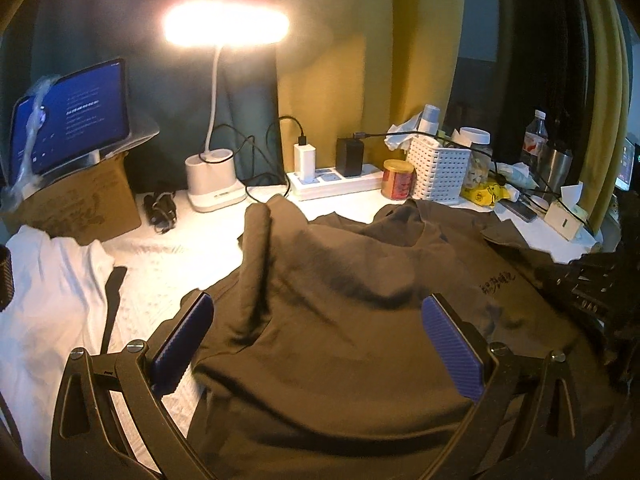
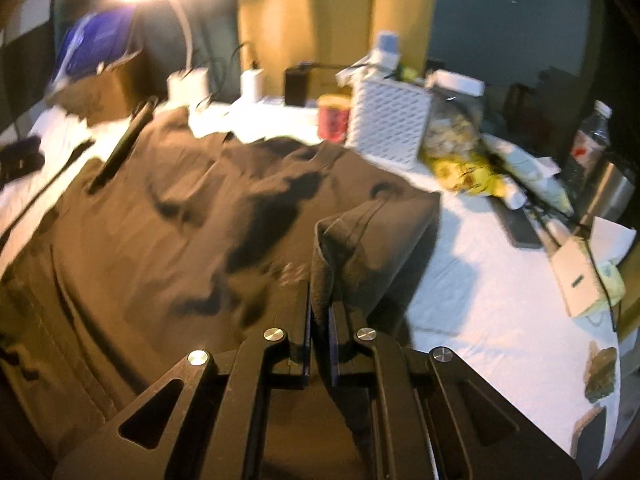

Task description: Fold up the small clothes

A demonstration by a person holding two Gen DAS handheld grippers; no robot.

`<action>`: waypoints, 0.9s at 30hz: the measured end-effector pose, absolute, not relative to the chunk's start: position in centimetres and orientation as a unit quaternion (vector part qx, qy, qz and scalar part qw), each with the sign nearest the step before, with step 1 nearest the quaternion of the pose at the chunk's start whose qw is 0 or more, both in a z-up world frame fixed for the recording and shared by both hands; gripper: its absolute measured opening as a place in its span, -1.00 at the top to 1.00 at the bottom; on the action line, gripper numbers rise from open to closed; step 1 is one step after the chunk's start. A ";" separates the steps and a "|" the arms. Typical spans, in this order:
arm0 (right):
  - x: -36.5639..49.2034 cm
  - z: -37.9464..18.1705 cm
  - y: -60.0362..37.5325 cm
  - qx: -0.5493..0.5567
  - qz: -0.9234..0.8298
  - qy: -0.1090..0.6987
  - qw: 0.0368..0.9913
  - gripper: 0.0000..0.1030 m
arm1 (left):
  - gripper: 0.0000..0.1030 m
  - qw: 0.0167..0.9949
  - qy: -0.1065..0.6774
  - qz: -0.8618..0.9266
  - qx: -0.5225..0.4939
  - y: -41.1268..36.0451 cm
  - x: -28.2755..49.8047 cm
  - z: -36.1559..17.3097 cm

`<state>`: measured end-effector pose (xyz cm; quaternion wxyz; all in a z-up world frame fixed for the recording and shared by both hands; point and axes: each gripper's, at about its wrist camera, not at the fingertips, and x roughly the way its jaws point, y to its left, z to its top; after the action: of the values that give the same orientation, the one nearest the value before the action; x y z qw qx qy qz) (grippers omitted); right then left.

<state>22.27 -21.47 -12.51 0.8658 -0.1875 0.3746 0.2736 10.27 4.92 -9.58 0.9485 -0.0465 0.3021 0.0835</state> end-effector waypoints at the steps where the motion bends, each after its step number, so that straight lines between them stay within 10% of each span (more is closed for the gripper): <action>1: 21.9 -13.0 -21.1 -0.195 0.275 0.378 0.862 0.84 | -0.98 0.948 0.303 0.084 -0.048 5.0 10.1 -9.7; 7: 20.4 -15.5 -20.3 -0.224 0.283 0.414 0.836 0.83 | -0.98 0.945 0.310 0.084 -0.058 5.6 9.4 -10.3; 11: 19.9 -15.6 -20.0 -0.224 0.288 0.429 0.827 0.33 | -0.98 0.945 0.310 0.082 -0.063 5.9 9.4 -10.4; 27: 26.0 -14.7 -16.3 -0.210 0.263 0.416 0.845 0.33 | -0.98 0.938 0.329 0.081 -0.068 7.7 11.5 -12.0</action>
<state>26.04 -16.31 -14.72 0.8447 -0.2103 0.4159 0.2632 11.50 7.67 -12.02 0.9384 -0.0683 0.3287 0.0813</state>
